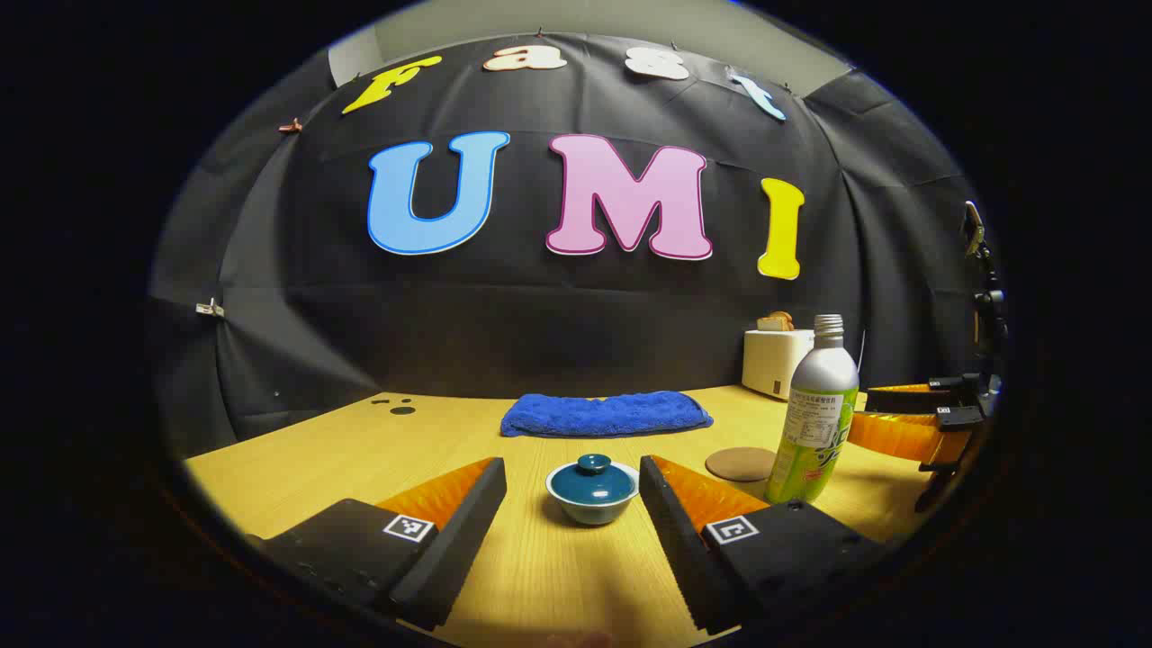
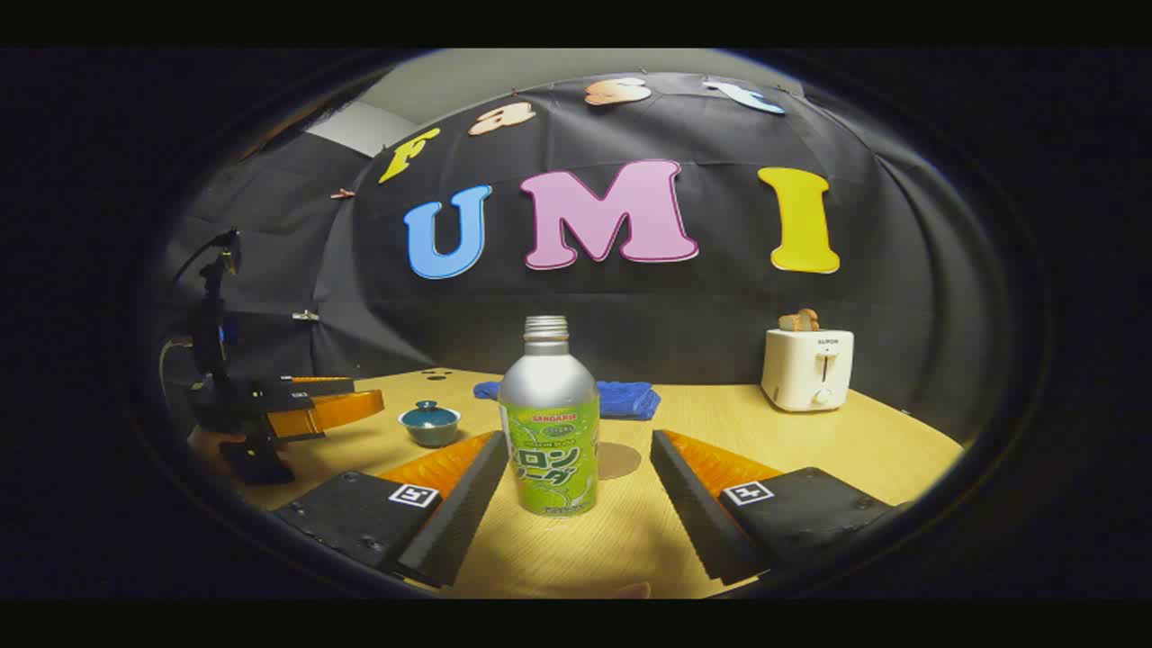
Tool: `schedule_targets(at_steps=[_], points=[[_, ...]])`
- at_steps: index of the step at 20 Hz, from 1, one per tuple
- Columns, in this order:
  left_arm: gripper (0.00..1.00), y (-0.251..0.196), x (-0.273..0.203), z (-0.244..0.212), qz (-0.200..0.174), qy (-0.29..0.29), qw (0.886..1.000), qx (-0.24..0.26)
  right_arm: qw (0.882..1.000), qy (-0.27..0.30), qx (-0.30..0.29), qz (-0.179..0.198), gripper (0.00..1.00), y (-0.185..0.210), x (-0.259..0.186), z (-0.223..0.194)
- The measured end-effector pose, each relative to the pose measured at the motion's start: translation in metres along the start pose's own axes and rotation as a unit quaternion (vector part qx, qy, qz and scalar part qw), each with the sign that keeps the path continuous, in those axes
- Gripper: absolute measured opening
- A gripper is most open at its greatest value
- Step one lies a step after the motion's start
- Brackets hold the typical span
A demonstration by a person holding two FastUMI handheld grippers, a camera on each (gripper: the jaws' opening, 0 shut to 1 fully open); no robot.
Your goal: Open the teacup lid with one hand, grasp the water bottle and pour water into the teacup with the other hand; after pouring, place the water bottle on the coaster and then close the teacup lid.
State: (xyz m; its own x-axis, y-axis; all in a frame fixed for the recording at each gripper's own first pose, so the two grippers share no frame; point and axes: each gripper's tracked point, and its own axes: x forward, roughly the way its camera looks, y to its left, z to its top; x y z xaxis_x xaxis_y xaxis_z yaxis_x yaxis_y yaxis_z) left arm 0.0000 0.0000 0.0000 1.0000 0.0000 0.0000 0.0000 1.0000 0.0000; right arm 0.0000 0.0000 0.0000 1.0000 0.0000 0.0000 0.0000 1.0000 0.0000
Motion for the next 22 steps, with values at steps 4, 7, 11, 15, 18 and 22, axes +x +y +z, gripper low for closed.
schedule_targets(at_steps=[4,7,11,15,18,22], points=[[0.94,0.002,0.0,0.0,0.006,0.0,1.0,0.0,1.0,0.0,0.0,0.0,0.98,0.0,0.0,0.0],[0.94,-0.002,0.0,-0.001,-0.003,0.0,1.0,0.0,1.0,0.0,0.0,0.0,0.98,0.0,0.001,0.0],[0.94,-0.009,0.001,-0.001,-0.021,0.0,1.0,0.0,1.0,0.0,0.0,0.004,0.98,0.001,0.0,0.001],[0.94,-0.011,0.002,-0.001,-0.025,-0.001,1.0,0.0,1.0,0.001,0.0,0.004,0.98,0.001,0.0,0.001],[0.94,-0.022,0.012,0.0,-0.057,-0.003,0.998,0.002,1.0,0.001,0.0,0.004,0.98,0.001,0.0,0.0],[0.92,-0.019,0.042,-0.004,-0.07,0.013,0.997,0.016,1.0,0.0,0.0,0.006,0.98,0.001,0.001,0.0]])
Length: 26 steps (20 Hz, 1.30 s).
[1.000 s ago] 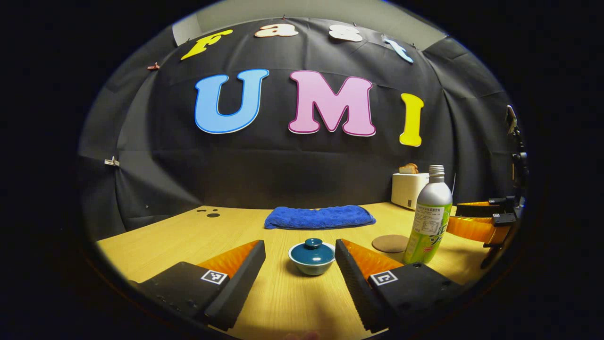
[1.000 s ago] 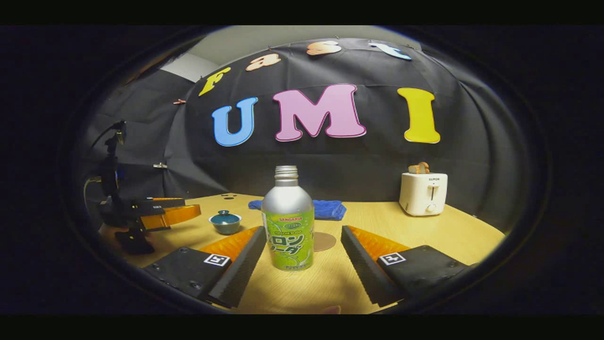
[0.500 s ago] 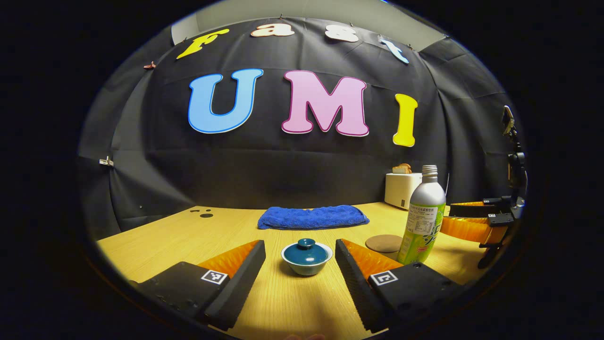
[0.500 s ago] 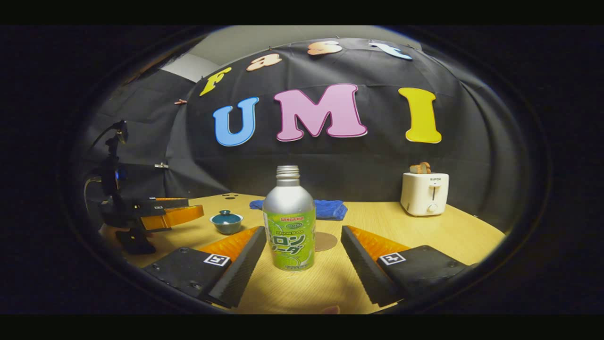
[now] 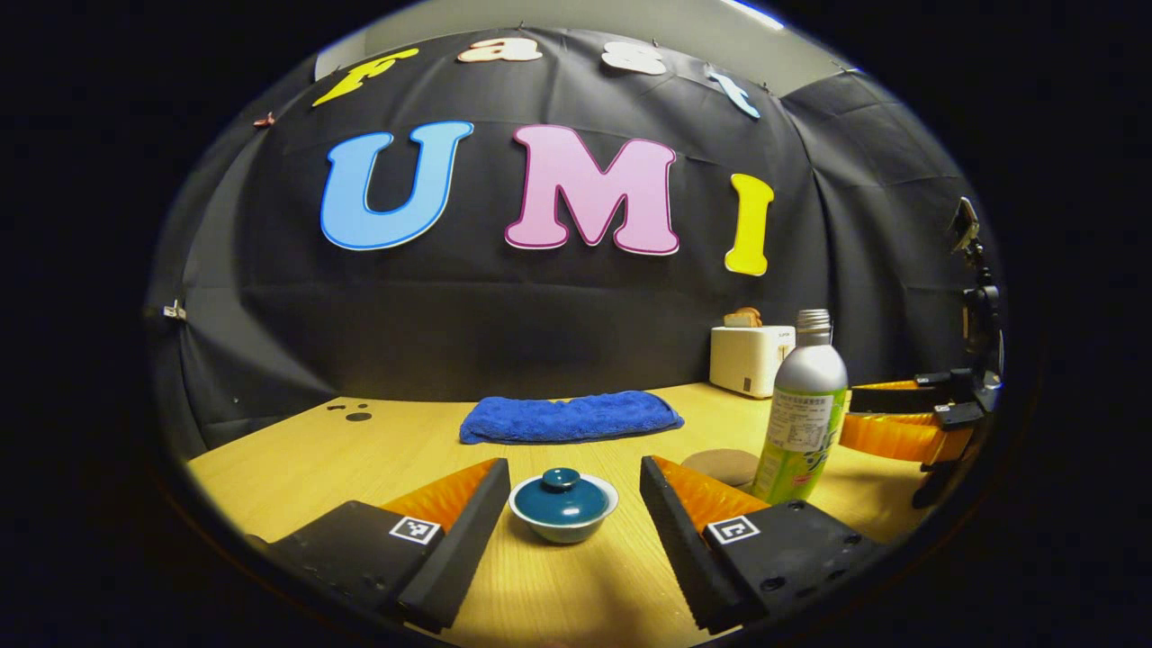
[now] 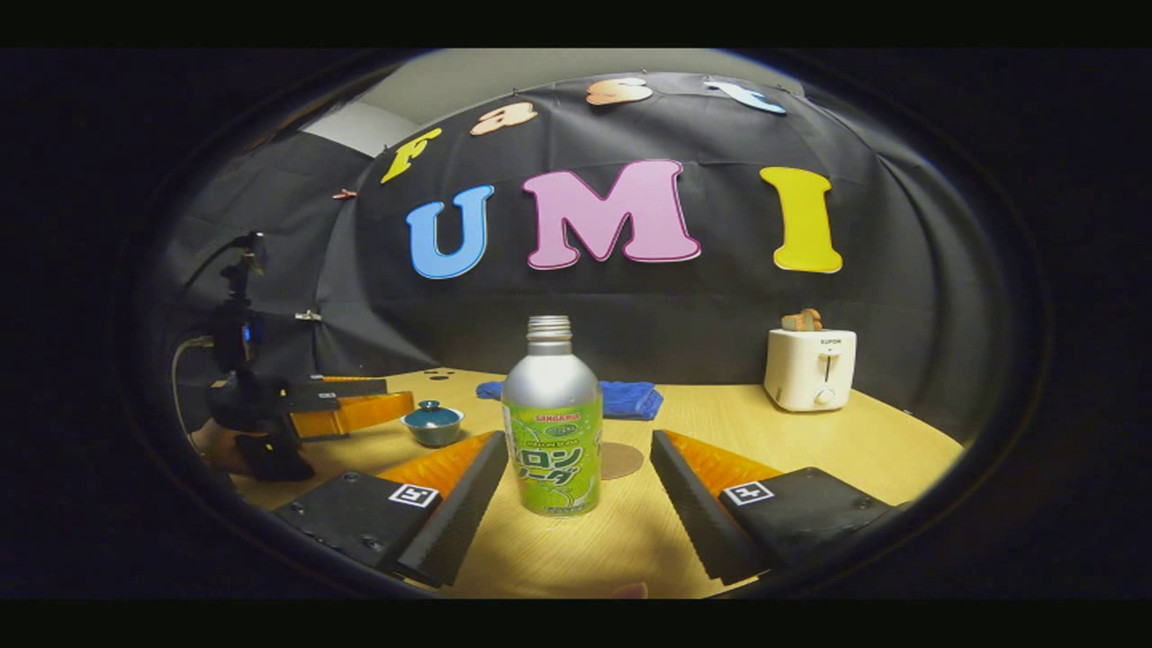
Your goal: Open the teacup lid with one hand, grasp the water bottle and pour water into the teacup with the other hand; after pouring, place the water bottle on the coaster and then close the teacup lid.
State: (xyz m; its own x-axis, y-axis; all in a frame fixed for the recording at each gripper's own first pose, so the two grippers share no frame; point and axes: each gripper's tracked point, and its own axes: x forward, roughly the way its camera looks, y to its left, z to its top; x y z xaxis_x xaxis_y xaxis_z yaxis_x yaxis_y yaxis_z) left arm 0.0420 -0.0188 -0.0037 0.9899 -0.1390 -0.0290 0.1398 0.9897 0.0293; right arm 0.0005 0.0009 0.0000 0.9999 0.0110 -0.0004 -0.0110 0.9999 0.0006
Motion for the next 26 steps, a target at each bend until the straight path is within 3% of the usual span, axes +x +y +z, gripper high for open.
schedule_targets(at_steps=[5,11,14,19,26], points=[[0.84,0.004,0.025,-0.016,-0.008,0.058,0.998,0.003,1.0,0.001,0.0,0.014,0.98,0.004,-0.003,0.001],[0.74,0.005,0.037,-0.021,0.004,0.069,0.997,0.032,1.0,0.002,0.0,0.017,0.98,0.003,-0.003,0.001],[0.61,0.004,0.043,-0.021,0.002,0.078,0.996,0.042,1.0,0.002,0.0,0.017,0.98,0.004,-0.003,0.001],[0.39,0.003,0.044,-0.021,0.004,0.076,0.996,0.043,1.0,0.003,0.0,0.017,0.98,0.004,-0.002,0.002],[0.32,0.012,0.03,-0.009,0.018,0.038,0.999,0.001,1.0,0.003,0.0,0.011,0.98,0.008,0.01,0.002]])
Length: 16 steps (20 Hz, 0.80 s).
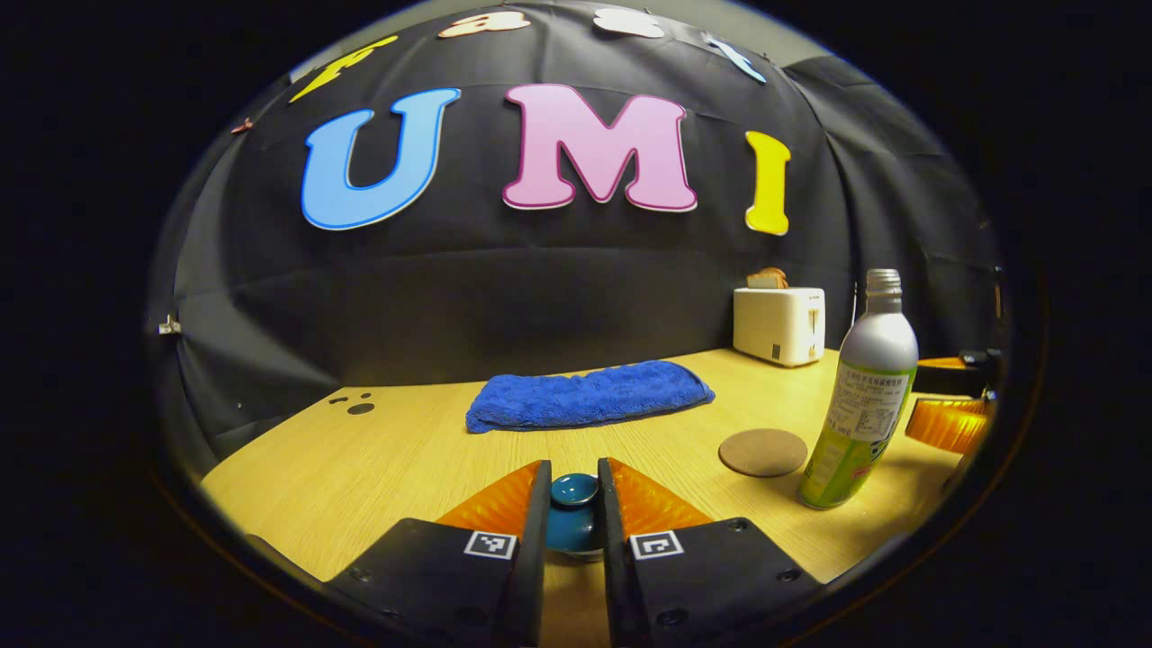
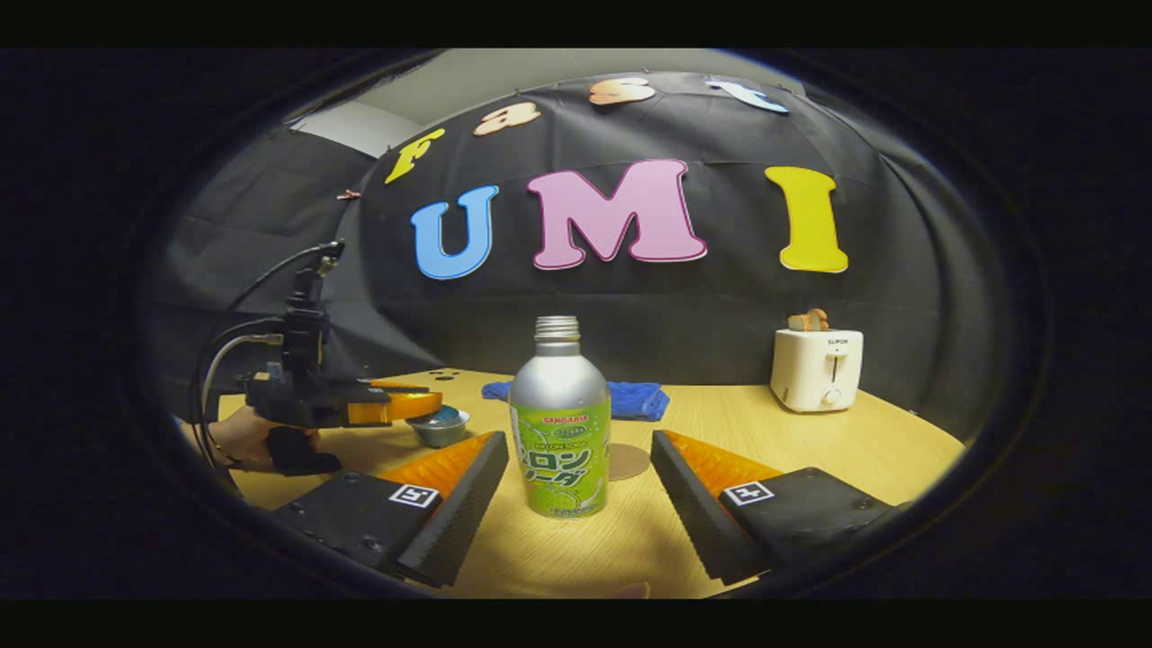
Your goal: Open the teacup lid with one hand, grasp the water bottle and pour water into the teacup with the other hand; after pouring, place the water bottle on the coaster and then close the teacup lid.
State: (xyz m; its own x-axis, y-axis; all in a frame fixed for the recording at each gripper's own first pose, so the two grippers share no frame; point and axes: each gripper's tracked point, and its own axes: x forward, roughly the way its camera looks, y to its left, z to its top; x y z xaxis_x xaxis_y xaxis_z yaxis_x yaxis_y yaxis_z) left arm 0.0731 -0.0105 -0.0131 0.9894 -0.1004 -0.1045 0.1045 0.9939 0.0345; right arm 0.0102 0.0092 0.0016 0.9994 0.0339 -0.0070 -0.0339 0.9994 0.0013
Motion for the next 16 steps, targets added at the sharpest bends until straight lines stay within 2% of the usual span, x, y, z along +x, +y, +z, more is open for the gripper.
schedule_targets(at_steps=[4,8,11,12,14,15,16], points=[[0.31,0.014,-0.033,0.023,0.017,-0.048,0.998,-0.032,1.0,0.002,0.0,0.005,0.98,0.009,0.016,-0.002],[0.31,0.032,-0.062,0.032,0.02,-0.072,0.993,-0.089,1.0,0.002,0.0,-0.009,0.99,0.008,0.032,-0.003],[0.31,0.056,-0.077,0.033,0.044,-0.085,0.99,-0.101,0.999,0.003,0.0,-0.034,0.99,0.001,0.039,-0.004],[0.34,0.061,-0.081,0.034,0.049,-0.089,0.99,-0.102,0.999,0.003,0.001,-0.04,0.98,0.001,0.041,-0.003],[0.29,0.064,-0.087,0.035,0.049,-0.096,0.988,-0.108,0.999,0.005,-0.003,-0.033,0.87,0.005,0.045,-0.007],[0.31,0.062,-0.088,0.034,0.042,-0.093,0.989,-0.109,0.999,0.006,-0.013,-0.031,0.8,0.009,0.044,-0.003],[0.31,0.067,-0.092,0.036,0.044,-0.096,0.988,-0.112,0.999,0.008,-0.032,-0.036,0.8,0.007,0.047,-0.002]])
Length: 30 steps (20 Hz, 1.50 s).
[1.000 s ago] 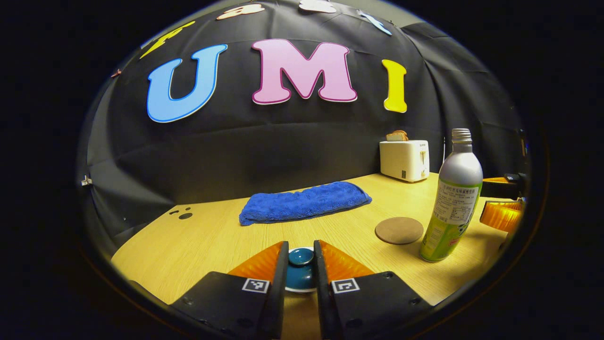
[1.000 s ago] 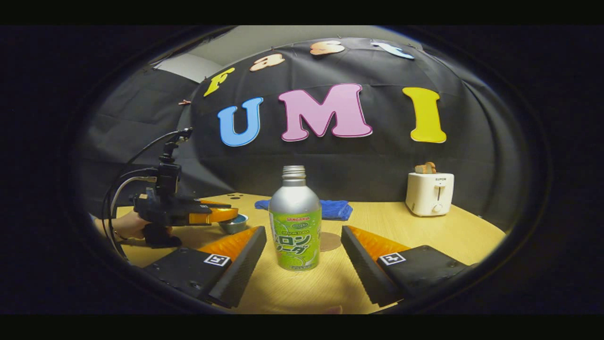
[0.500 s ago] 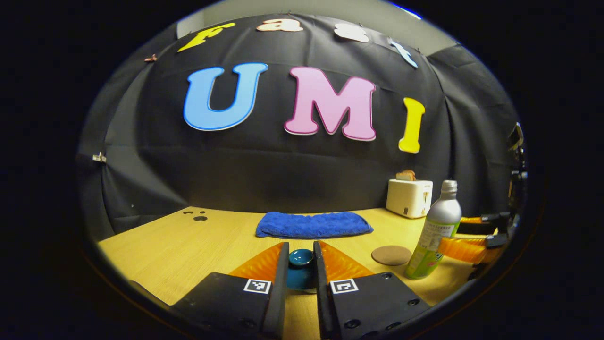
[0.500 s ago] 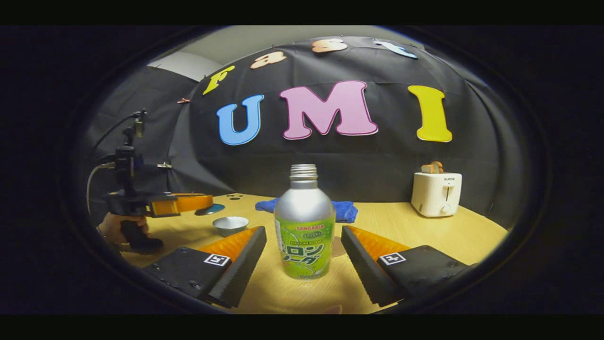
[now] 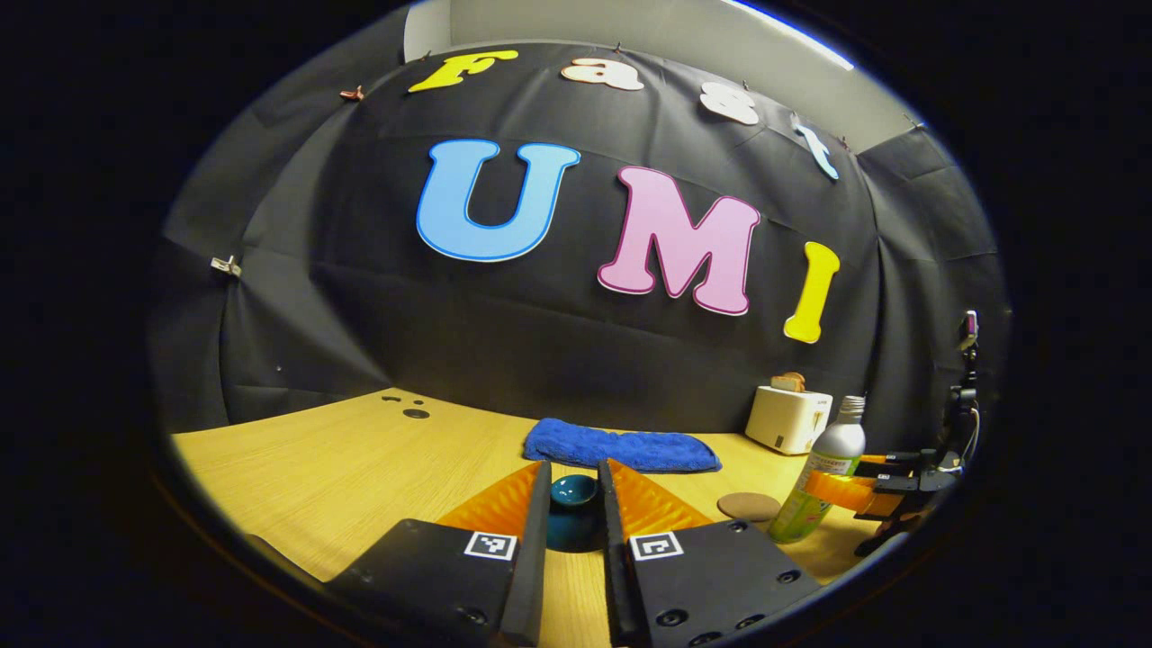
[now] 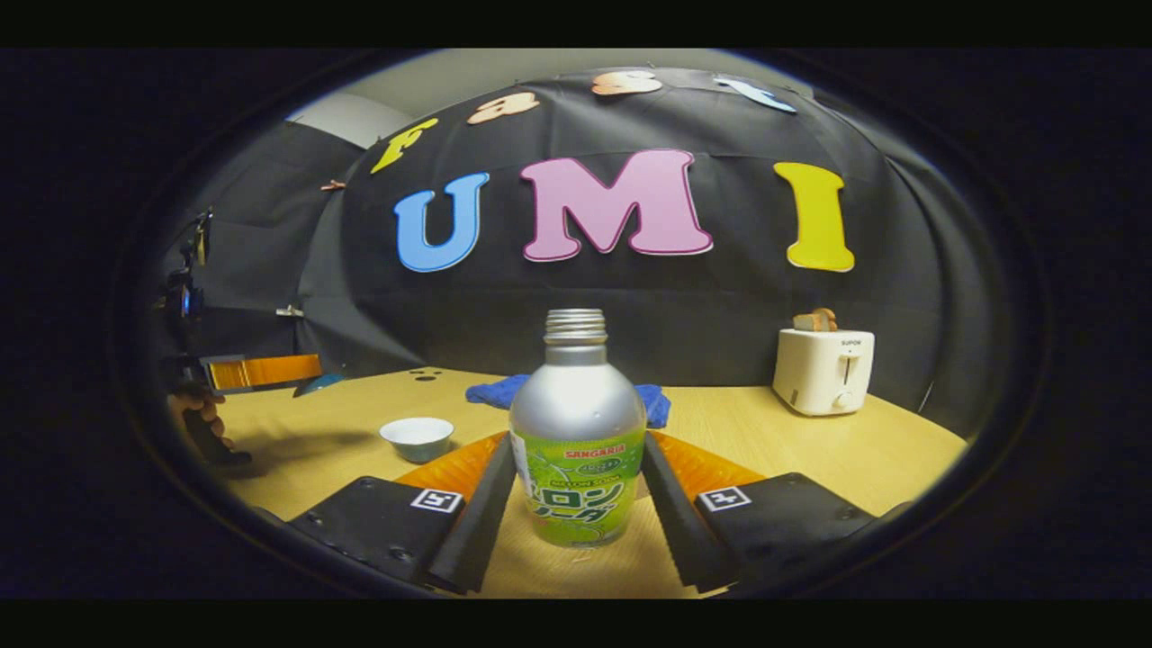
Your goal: Open the teacup lid with one hand, grasp the water bottle and pour water into the teacup with the other hand; after pouring, place the water bottle on the coaster and then close the teacup lid.
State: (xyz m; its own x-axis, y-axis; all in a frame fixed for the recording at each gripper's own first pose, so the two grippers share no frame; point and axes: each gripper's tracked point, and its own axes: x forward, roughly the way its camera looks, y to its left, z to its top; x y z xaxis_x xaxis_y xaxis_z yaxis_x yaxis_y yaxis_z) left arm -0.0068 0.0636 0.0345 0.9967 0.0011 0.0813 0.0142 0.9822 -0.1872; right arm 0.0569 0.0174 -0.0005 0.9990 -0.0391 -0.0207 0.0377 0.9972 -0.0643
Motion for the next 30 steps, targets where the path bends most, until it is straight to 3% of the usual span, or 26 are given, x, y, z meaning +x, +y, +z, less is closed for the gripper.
schedule_targets(at_steps=[3,5,7,8,13,17,21,23,27,30], points=[[0.31,0.003,-0.003,0.008,-0.012,-0.008,1.0,-0.019,0.994,0.011,-0.112,-0.011,0.78,0.001,0.014,0.013],[0.31,0.01,-0.003,0.009,-0.011,-0.007,0.999,-0.031,0.979,0.011,-0.201,-0.008,0.78,0.012,0.026,0.024],[0.31,0.015,-0.006,0.009,-0.012,-0.006,0.999,-0.041,0.958,0.01,-0.286,0.003,0.78,0.025,0.035,0.03],[0.31,0.017,-0.007,0.011,-0.012,-0.007,0.999,-0.045,0.944,0.013,-0.33,0.006,0.78,0.029,0.039,0.029],[0.31,0.027,-0.007,0.008,-0.014,-0.001,0.999,-0.051,0.847,0.019,-0.53,0.028,0.78,0.05,0.055,0.018],[0.31,0.035,-0.007,0.005,-0.011,0.002,0.998,-0.06,0.793,0.032,-0.605,0.059,0.81,0.064,0.064,-0.001],[0.31,0.044,-0.007,0.002,-0.004,0.008,0.997,-0.07,0.721,0.015,-0.69,0.053,0.78,0.072,0.072,0.006],[0.31,0.048,-0.008,0.003,-0.001,0.006,0.997,-0.072,0.699,0.017,-0.713,0.055,0.78,0.073,0.073,0.003],[0.31,0.053,-0.008,0.001,0.002,0.007,0.997,-0.075,0.671,0.022,-0.739,0.06,0.77,0.071,0.078,-0.003],[0.31,0.055,-0.007,0.0,0.004,0.011,0.997,-0.079,0.641,0.014,-0.765,0.06,0.78,0.076,0.077,-0.002]])
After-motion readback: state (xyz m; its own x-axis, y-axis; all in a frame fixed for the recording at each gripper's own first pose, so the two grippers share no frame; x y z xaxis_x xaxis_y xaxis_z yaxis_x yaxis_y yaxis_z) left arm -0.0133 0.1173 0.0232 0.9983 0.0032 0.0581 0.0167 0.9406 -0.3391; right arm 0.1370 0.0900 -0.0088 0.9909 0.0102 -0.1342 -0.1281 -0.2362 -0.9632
